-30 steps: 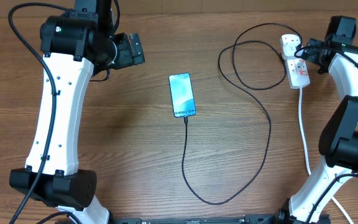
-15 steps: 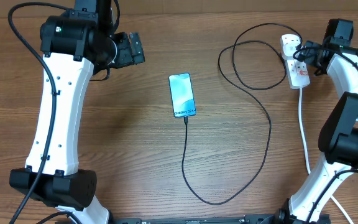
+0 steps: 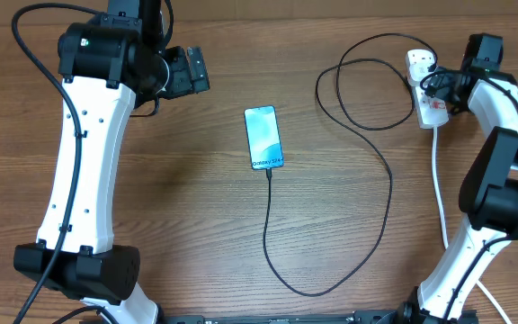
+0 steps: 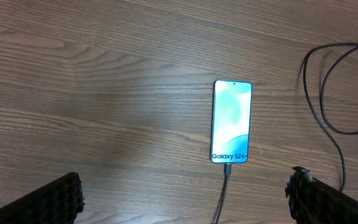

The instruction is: Plug charger to phone and switch on socket

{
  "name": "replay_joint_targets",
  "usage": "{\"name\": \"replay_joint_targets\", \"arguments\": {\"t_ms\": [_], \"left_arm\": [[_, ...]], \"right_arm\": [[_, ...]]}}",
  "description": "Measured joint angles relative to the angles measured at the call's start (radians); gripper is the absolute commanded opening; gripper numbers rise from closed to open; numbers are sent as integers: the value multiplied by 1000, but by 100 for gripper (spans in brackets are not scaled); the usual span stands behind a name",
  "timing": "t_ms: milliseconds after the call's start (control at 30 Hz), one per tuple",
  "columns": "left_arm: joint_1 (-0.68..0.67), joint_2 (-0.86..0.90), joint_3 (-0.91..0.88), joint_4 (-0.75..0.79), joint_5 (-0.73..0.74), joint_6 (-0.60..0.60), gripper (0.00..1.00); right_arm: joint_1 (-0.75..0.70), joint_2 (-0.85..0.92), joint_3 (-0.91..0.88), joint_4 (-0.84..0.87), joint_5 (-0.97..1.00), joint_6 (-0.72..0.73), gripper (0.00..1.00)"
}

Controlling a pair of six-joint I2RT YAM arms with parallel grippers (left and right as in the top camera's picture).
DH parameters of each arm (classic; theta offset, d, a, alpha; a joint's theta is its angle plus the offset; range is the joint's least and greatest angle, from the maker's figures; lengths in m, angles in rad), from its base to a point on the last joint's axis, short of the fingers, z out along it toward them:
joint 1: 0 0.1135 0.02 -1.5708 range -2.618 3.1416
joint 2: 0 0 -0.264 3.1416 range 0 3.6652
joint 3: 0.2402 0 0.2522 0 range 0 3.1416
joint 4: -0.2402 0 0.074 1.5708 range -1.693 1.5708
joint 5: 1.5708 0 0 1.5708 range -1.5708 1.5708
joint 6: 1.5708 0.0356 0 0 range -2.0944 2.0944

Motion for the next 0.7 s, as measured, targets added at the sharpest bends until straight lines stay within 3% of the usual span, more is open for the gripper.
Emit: {"name": "replay_joint_targets", "arguments": {"t_ms": [700], "left_arm": [[0,0,0,2,0,0,100]], "right_arm": [[-32,3,0,10,-18,208,100]]}}
